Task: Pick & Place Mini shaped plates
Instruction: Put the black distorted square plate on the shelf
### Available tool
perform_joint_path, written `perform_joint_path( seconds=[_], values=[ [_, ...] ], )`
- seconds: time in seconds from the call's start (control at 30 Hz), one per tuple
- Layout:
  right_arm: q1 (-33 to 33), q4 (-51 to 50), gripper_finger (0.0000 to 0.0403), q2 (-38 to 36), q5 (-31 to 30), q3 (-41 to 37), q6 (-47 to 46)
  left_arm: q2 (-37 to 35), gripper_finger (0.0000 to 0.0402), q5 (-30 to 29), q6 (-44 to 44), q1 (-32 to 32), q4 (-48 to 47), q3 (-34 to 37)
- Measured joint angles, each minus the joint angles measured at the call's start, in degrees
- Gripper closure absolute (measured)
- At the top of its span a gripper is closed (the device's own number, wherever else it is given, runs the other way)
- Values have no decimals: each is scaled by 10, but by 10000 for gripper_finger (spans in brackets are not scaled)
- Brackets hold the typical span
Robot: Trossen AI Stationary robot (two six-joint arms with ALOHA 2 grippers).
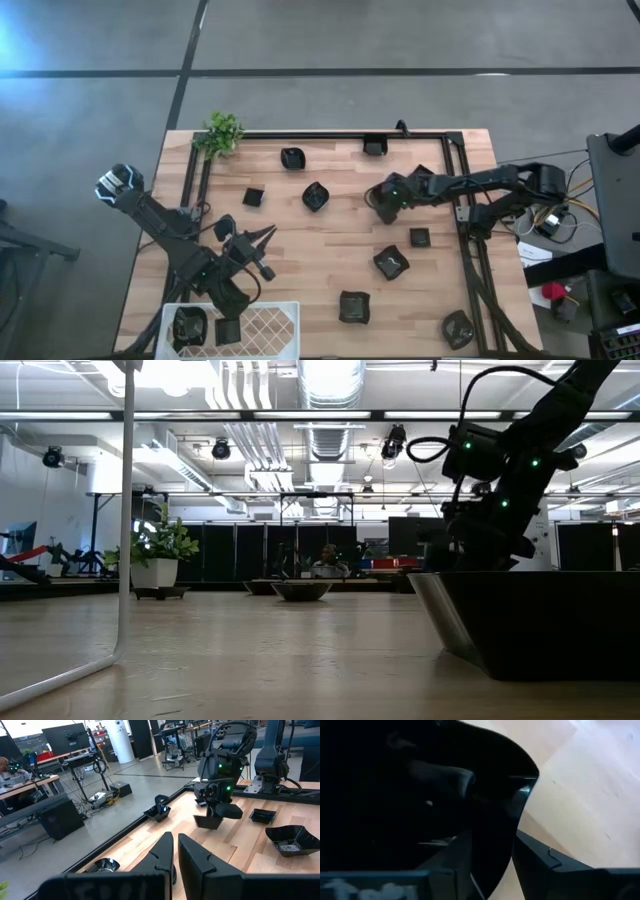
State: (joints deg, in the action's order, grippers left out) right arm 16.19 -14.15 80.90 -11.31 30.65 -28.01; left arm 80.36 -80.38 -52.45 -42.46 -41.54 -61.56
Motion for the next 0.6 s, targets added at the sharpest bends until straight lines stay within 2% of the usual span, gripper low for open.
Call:
perform_joint_path(
  seconds=[0.27,0.6],
  values=[
    [-1,-3,382,-7,1,10,16,0,378,0,0,0,0,0],
    [-5,-8,395,-80,-3,19,23,0,378,0,0,0,0,0]
  ],
)
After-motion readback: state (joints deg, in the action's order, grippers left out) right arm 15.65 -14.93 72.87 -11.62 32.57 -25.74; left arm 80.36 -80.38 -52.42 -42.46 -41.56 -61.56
